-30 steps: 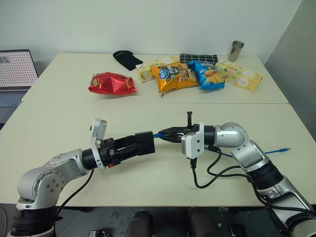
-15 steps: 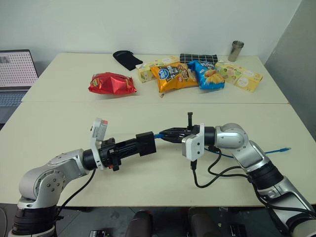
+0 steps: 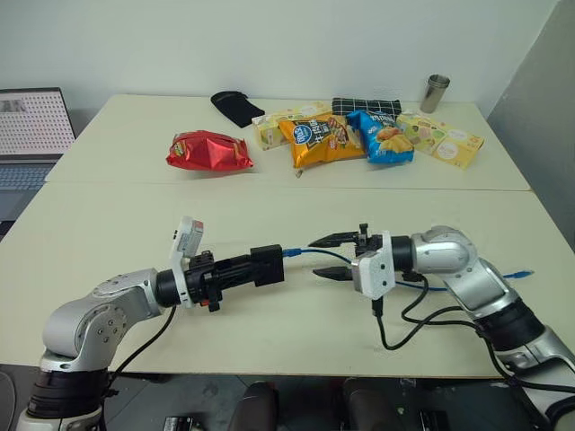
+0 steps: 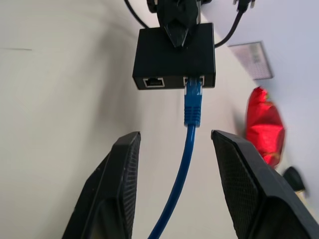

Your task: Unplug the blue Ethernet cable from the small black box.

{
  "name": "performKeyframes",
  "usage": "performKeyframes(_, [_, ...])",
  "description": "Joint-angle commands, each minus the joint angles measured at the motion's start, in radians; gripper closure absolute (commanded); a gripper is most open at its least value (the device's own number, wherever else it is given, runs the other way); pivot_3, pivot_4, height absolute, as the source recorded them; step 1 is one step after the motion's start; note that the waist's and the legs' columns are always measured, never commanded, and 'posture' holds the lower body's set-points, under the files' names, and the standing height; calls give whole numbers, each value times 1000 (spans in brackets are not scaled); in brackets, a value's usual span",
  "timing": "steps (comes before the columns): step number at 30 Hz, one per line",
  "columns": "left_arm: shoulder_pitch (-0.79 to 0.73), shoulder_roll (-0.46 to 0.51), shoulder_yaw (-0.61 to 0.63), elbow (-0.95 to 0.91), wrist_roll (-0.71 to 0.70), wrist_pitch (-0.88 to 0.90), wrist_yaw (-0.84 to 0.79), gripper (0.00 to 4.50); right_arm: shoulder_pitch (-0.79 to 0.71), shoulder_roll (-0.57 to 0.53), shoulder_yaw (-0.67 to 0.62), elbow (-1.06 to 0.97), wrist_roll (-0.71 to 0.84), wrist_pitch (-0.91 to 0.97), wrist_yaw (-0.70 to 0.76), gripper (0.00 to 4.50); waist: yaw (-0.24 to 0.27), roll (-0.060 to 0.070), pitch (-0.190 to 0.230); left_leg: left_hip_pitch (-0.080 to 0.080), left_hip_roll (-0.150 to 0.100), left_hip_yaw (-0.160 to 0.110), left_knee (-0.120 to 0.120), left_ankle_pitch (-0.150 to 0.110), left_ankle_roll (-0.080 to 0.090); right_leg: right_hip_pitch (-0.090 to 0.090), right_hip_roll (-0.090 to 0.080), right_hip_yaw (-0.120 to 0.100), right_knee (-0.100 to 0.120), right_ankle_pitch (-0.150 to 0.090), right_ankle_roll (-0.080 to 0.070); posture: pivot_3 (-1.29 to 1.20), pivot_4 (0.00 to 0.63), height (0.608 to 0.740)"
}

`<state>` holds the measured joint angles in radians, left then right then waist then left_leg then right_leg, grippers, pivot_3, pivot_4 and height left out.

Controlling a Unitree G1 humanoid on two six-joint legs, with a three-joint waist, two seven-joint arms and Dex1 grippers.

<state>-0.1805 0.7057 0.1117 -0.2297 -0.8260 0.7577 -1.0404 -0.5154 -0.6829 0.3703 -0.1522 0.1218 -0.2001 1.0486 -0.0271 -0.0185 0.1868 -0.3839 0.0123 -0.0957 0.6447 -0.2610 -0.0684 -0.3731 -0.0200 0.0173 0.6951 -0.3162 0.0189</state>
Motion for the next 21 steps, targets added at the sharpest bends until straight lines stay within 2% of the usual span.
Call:
performKeyframes(1, [-43, 19, -71, 20, 90, -113, -108, 3719, 14, -14, -75, -203, 324, 443, -10, 2188, 0, 0, 0, 0, 0, 0, 0, 0, 0, 0, 0, 0, 0, 0, 0, 0, 150, 740])
performKeyframes(4, [-64, 20, -119, 33, 140, -173, -170, 3719, -2, 52, -97, -242, 446, 668, -106, 2188, -6, 0, 0, 0, 0, -1, 0, 0, 0, 0, 0, 0, 0, 0, 0, 0, 150, 740])
performKeyframes(9, [-88, 8, -133, 60, 166, -217, -211, 3719, -17, 112, -95, -250, 501, 873, -173, 2188, -4, 1, 0, 0, 0, -1, -1, 0, 0, -1, 1, 0, 0, 0, -1, 0, 150, 740])
performKeyframes(21, [-91, 3, -127, 81, 176, -248, -239, 3719, -21, 126, -96, -225, 531, 1027, -147, 2188, -5, 1, 0, -2, -1, 0, -1, 0, 0, -2, 2, -2, 0, -1, 0, 0, 150, 740])
